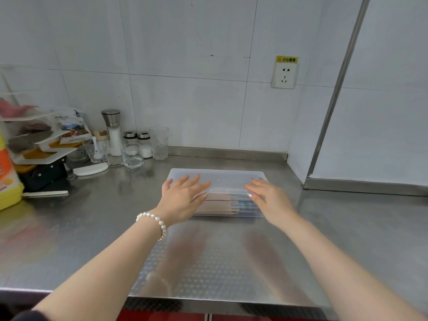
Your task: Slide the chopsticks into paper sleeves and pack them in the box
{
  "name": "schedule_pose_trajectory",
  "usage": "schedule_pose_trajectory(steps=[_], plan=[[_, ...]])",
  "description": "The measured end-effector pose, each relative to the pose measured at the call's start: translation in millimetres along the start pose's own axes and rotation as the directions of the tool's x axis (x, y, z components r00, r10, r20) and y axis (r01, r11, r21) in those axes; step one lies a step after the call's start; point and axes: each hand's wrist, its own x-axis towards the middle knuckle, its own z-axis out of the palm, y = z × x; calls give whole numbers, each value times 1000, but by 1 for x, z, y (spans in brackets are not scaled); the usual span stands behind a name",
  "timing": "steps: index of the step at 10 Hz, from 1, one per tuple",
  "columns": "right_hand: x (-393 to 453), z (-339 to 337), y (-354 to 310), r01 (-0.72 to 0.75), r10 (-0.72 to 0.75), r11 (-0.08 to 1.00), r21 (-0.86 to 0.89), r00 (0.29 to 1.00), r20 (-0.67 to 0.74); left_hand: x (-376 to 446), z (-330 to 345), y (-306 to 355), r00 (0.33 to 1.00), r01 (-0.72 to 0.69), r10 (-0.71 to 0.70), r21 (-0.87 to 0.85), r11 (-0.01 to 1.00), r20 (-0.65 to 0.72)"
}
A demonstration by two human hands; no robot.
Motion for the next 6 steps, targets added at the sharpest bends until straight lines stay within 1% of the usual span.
schedule_pose_trajectory(steps=[1, 2, 3, 4, 5, 6], plan=[[6, 5, -1, 0, 0, 1000, -10, 1000, -15, 5, 4, -6, 999, 2, -2, -12, 1000, -37], [11, 9, -2, 7, -7, 1000, 13, 999, -50, 8, 6, -9, 998, 13, -13, 1, 1000, -68], [12, 11, -4, -17, 21, 998, 54, 998, -65, 10, 8, -11, 996, 5, -5, -6, 1000, -90], [11, 10, -4, -9, 10, 999, 33, 999, -36, 12, 9, -13, 996, 5, -4, 11, 1000, -89], [11, 5, -4, -41, 39, 994, 99, 999, 24, 10, 9, -11, 996, 11, -9, 19, 1000, -85], [10, -13, -14, -52, 90, 946, 319, 990, -105, 12, 9, -12, 996, -7, 9, 22, 1000, -93]])
